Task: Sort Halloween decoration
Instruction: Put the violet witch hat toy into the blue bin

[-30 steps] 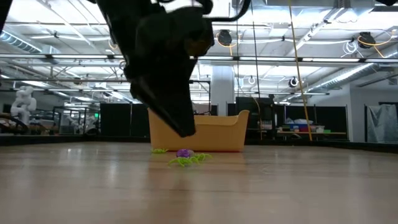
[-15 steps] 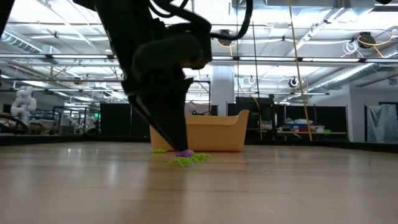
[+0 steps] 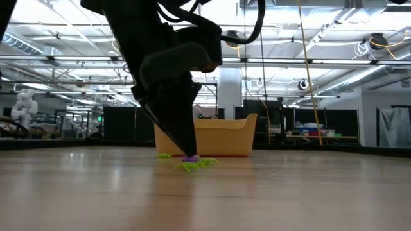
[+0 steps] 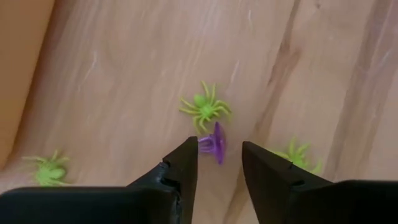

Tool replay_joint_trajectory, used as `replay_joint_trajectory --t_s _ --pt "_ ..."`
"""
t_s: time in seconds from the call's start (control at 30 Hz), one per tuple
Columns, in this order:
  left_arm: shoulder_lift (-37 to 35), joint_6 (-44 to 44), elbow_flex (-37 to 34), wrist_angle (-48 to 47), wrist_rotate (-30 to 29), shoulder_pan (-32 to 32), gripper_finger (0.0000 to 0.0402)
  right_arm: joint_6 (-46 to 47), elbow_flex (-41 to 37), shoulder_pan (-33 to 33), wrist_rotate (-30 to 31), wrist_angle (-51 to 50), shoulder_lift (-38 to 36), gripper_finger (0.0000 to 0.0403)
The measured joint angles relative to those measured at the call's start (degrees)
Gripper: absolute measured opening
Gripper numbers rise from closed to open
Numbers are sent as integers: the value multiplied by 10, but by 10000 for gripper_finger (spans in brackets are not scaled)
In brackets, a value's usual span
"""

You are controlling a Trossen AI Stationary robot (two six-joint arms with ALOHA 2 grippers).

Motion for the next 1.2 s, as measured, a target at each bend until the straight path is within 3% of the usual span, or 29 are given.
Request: replay_joint_trajectory --t_s 0.2,0.57,0.77,1.1,1.2 --pt "0 44 0 0 17 14 106 27 0 0 0 10 0 137" --pt "20 56 0 27 65 32 105 52 0 0 1 17 17 137" --pt "23 54 1 38 52 28 101 54 0 -1 1 27 30 137" --pt "23 52 0 37 42 26 11 33 0 -3 2 30 34 137" --pt "21 51 2 33 41 26 6 25 0 -3 3 29 34 137"
